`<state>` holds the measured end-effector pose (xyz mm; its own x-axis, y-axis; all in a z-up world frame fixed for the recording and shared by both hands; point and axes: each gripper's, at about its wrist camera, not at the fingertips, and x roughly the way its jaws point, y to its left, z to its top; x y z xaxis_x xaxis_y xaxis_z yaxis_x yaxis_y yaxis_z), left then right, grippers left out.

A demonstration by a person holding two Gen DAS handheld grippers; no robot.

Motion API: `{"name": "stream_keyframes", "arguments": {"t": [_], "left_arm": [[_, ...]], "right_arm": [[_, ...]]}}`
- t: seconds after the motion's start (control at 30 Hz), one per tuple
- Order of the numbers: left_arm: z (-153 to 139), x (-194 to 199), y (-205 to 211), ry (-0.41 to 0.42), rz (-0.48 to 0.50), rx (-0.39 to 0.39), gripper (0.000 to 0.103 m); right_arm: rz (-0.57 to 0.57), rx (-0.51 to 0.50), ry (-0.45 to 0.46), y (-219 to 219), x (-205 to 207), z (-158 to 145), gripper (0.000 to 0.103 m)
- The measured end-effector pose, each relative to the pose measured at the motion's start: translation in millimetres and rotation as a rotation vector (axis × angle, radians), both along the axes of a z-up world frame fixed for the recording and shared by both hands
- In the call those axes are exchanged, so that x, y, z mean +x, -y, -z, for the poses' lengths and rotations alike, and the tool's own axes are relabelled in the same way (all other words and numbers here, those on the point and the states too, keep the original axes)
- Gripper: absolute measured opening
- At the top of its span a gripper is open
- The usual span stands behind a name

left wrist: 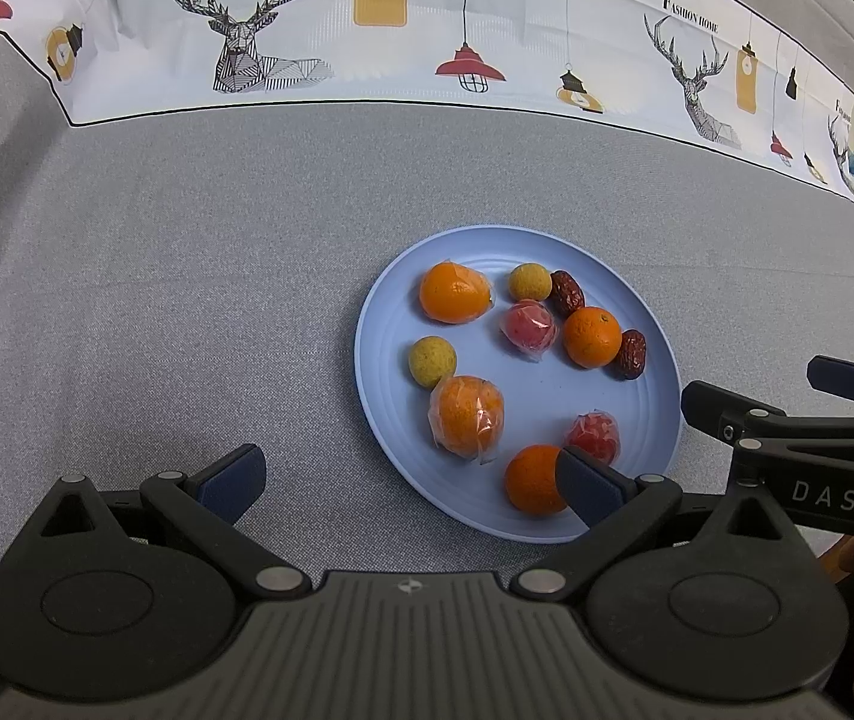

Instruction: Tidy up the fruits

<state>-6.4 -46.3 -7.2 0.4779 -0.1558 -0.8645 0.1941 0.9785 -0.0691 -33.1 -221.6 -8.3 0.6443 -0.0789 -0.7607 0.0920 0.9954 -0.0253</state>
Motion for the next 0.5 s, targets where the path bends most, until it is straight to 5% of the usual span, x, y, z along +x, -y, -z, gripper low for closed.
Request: {"name": "stream_keyframes", "arguments": {"t": [0.5], "left_arm": [[-9,3,-1,0.025,0.007,-0.002,0.103]], "right_arm": [[0.023,0.031,0.069,9,-5,-12,0.102]]}}
